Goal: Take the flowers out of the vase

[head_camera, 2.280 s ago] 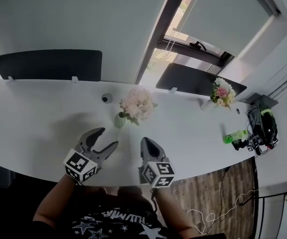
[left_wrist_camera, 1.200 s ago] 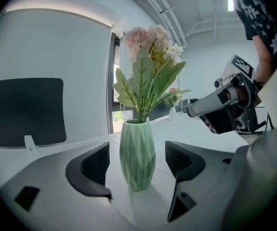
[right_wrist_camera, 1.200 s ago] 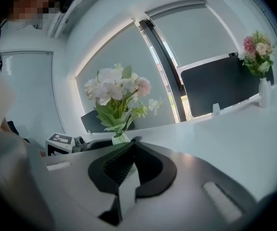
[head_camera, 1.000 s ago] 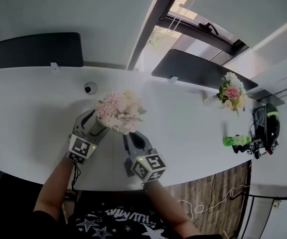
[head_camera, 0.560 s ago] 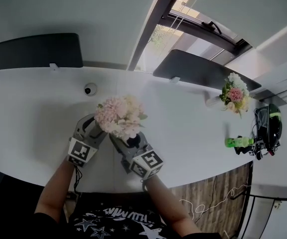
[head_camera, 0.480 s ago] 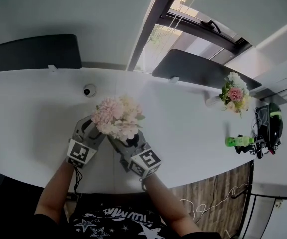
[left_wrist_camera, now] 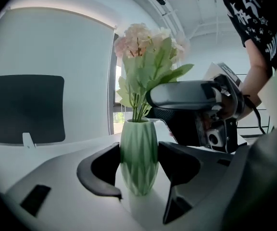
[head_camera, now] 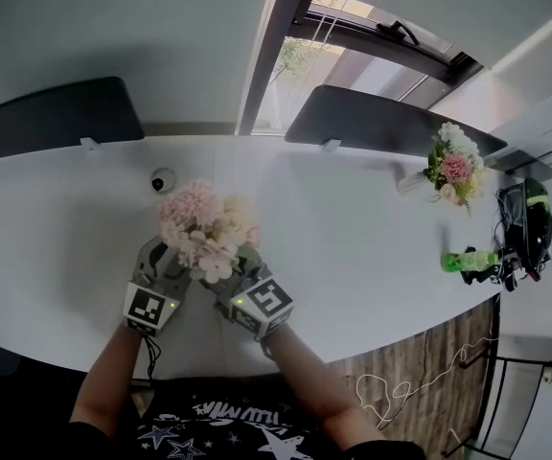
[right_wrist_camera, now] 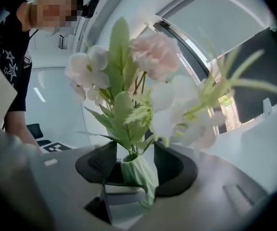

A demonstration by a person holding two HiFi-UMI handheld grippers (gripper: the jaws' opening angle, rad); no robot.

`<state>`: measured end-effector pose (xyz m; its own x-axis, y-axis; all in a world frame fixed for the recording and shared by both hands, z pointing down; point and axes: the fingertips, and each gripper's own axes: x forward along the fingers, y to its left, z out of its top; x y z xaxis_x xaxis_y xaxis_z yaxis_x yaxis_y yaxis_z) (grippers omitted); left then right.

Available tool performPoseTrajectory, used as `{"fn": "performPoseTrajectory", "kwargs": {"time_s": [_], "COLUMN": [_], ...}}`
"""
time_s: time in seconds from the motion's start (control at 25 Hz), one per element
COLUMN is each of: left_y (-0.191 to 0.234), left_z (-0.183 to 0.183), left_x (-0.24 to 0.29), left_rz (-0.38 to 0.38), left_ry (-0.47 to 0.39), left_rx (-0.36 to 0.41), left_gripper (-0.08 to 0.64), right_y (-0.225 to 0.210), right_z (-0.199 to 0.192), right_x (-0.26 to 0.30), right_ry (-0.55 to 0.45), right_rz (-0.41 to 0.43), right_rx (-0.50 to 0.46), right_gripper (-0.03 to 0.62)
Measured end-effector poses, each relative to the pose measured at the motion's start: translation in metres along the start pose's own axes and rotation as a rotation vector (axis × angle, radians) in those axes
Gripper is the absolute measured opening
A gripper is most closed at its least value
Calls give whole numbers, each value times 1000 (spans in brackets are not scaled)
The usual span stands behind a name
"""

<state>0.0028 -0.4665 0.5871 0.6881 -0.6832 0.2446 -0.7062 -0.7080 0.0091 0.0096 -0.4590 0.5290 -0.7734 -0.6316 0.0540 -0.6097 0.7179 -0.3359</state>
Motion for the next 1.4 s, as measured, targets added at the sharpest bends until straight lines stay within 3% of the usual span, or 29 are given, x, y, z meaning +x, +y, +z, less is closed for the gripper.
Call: {"fn": "performPoseTrajectory", "kwargs": {"time_s": [0.2,0.36,0.56,0.88,1.24,1.4], "left_y": [1,3,1,1,4,0], "left_z": [-5,-5,-2,-9,-16,-13], "left_x": [1,3,0,1,-1,2], "left_rz": [1,7,2,9,-1,-6], "left_ry": [-16,-24,-13,-14,11,0], "left_rx": [-25,-27,-24,-65,8,-35], "left_gripper": [258,258,258,258,259,259], "right_y": [1,1,2,8,14,23], "right_z": [9,12,13,18,69,93], "right_x": [8,11,11,10,-3,-11], "right_ry": [-27,-27,-8,2,-87,-124], "right_rz": [5,-4,-16,-23,-29,-15], "right_rx": [-59,-64,-53,-61,-39,-65], "right_gripper": [197,120,87,66,61,58]}}
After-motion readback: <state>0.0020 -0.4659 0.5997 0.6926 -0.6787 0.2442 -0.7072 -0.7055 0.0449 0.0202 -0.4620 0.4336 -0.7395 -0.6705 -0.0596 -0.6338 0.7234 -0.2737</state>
